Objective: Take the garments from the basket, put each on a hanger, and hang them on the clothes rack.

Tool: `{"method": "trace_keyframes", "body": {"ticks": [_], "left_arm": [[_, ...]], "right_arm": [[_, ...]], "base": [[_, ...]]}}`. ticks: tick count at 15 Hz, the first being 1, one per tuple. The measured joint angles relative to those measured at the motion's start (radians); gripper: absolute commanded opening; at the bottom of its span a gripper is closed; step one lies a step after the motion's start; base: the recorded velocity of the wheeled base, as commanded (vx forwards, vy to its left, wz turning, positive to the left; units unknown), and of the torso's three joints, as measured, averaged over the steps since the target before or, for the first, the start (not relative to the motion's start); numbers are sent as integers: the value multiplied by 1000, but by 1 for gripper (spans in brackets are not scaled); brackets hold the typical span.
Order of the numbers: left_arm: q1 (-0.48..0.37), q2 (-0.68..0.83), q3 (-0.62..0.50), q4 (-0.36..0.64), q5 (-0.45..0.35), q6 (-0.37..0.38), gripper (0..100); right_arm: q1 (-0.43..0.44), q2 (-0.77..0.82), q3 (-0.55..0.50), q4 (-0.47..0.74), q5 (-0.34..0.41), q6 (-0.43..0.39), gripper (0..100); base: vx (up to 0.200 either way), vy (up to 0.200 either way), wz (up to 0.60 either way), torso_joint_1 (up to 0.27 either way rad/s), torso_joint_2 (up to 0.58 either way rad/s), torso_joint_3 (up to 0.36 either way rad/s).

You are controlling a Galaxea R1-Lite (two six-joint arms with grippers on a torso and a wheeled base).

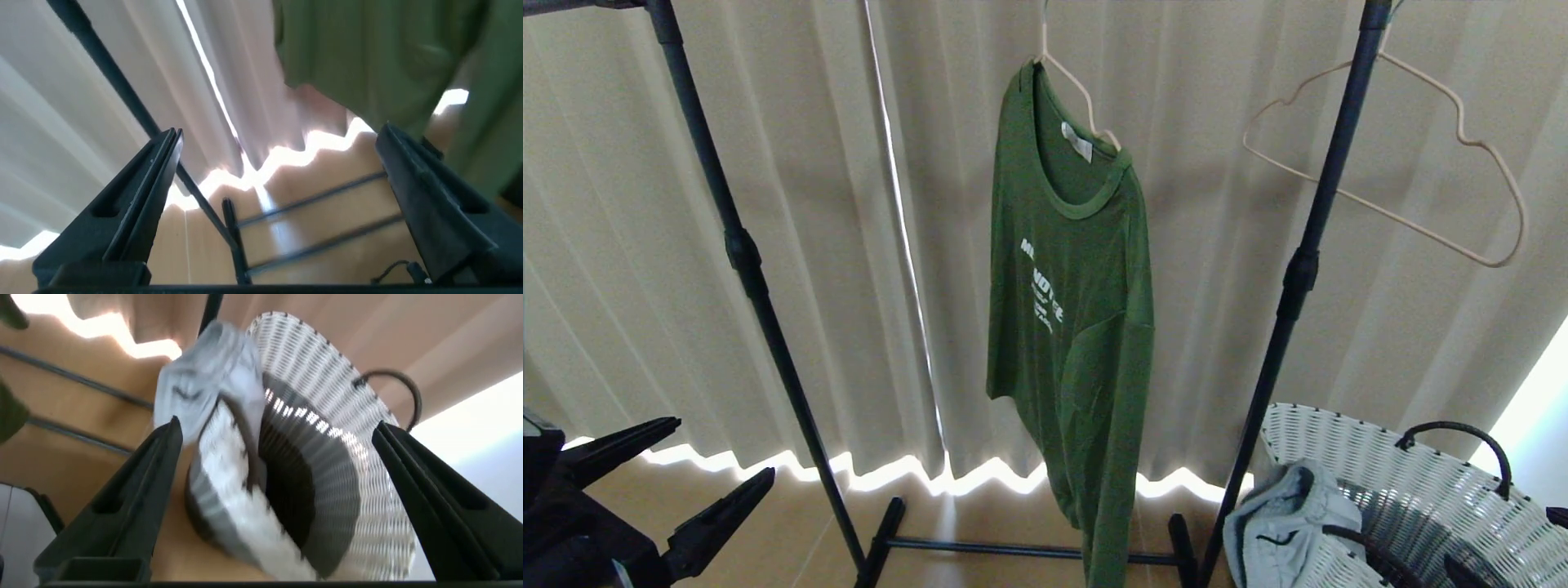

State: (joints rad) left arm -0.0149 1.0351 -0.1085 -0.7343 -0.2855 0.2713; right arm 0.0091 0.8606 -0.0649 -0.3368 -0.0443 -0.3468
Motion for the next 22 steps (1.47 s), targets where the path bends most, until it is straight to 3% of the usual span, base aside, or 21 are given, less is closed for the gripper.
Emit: {"method": "trace_keyframes", "body": {"ticks": [7,11,13,22], "left_arm": [[-81,-27,14,1,0,1,100],[-107,-43,15,1,0,0,100],[-108,-47,11,1,0,-1,100],[-108,-61,10,1,0,-3,100]], "right_arm": [[2,107,-112,41,-2,-2,100],[64,266,-250,288,-54,-29,100],[113,359,-326,343,-90,-29,100],[166,829,-543,351,-201,56,100]], "base": [[0,0,0,0,0,0],[0,0,0,0,0,0],[0,0,0,0,0,0],[0,0,0,0,0,0]]}}
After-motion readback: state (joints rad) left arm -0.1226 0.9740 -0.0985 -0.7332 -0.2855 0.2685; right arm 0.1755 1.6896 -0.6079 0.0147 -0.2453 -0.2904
